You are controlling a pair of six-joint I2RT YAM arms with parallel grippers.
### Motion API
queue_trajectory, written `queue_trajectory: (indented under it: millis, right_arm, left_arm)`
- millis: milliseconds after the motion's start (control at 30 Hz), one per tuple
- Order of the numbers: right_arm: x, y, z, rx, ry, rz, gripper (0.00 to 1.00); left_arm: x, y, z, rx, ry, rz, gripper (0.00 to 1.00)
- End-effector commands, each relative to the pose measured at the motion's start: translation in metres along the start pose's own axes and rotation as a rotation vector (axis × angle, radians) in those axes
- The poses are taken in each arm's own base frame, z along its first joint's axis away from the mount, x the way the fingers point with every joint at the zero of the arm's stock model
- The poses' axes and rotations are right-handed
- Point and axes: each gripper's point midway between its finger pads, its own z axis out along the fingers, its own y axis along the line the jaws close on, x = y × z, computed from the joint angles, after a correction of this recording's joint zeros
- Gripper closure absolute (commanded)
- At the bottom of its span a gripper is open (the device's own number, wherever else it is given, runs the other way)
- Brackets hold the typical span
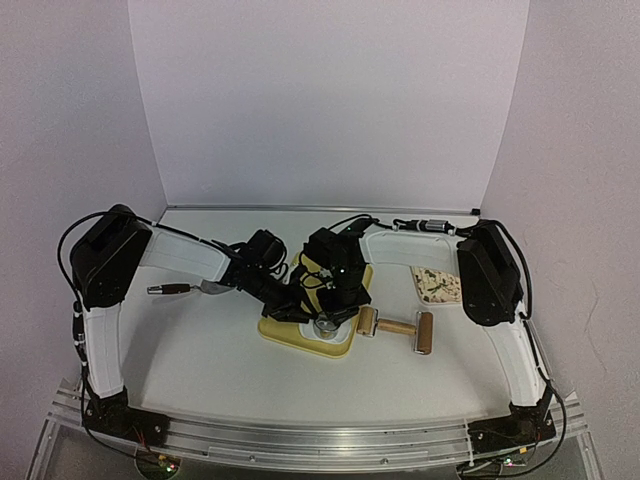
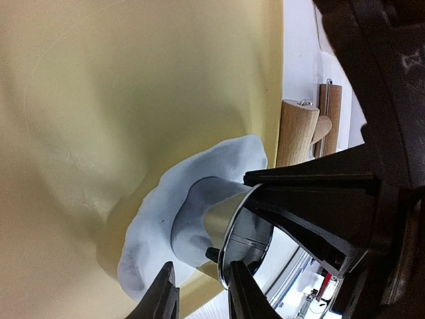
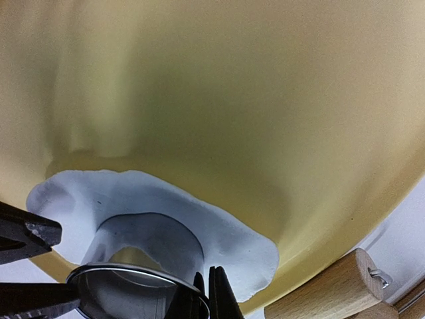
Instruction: Roll out the dumpling wrappers from the dough
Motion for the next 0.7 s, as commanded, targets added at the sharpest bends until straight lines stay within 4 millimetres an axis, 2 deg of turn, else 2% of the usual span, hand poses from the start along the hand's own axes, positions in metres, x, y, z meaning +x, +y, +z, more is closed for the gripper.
queue_trajectory:
  millis: [0, 367, 667]
  right_arm:
    - [0.013, -0.015, 0.035, 0.066, 0.068, 0.013, 1.0]
    - [0.015, -0.017, 0.041, 0.075, 0.074, 0.017, 1.0]
    - [0.017, -0.017, 0.047, 0.071, 0.078, 0.029, 1.0]
  left_arm:
    - [0.001, 0.003, 0.008, 0.004, 0.01, -0.008, 0.75]
    - [0.017, 0.03, 0.02, -0.062, 0.079, -0.012, 0.89]
    - [0.037, 0.061, 0.025, -0.15, 0.137, 0.0, 0.93]
